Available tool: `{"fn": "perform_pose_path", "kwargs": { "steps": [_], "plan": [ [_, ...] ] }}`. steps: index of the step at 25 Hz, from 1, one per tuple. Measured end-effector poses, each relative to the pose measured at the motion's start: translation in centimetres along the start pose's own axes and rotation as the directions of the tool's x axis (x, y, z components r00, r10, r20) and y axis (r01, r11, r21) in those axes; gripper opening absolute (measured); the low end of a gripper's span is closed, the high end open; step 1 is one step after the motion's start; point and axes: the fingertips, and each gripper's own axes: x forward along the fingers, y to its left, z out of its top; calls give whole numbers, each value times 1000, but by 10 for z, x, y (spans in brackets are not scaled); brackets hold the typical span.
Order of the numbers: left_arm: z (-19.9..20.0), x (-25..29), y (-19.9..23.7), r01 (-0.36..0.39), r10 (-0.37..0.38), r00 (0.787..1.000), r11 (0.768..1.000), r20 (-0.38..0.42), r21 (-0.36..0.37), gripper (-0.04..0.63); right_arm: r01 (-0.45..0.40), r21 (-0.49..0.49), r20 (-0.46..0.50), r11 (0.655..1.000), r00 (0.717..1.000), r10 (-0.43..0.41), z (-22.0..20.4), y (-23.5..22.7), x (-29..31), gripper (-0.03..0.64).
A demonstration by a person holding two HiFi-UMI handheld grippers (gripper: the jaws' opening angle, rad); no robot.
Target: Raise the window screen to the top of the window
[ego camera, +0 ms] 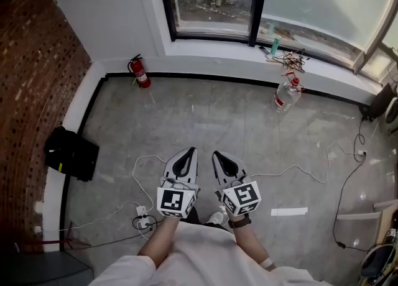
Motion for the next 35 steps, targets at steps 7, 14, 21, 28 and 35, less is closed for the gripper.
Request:
{"fn": "perform_pose_path", "kwargs": {
  "steps": [7,14,21,28,35],
  "plan": [
    [-3,48,49,-20,21,1000,999,17,-25,2,58,-18,15,998,998,-58,13,-36,36,2],
    [-2,120,100,34,-33,999,999,29,-43,2,80,-83,31,993,996,-78,46,-69,130,2],
    [7,174,170,21,-19,998,1000,62,-18,2,100,-264,-23,959,994,-110,61,-81,220,2],
    [-14,233,234,-45,45,999,998,6,-38,2,103,-168,20,980,995,-101,76,-126,280,2],
    [-32,341,266,-48,48,999,998,-9,-40,2,145,-186,48,972,989,-139,92,-226,361,2]
  ]
}}
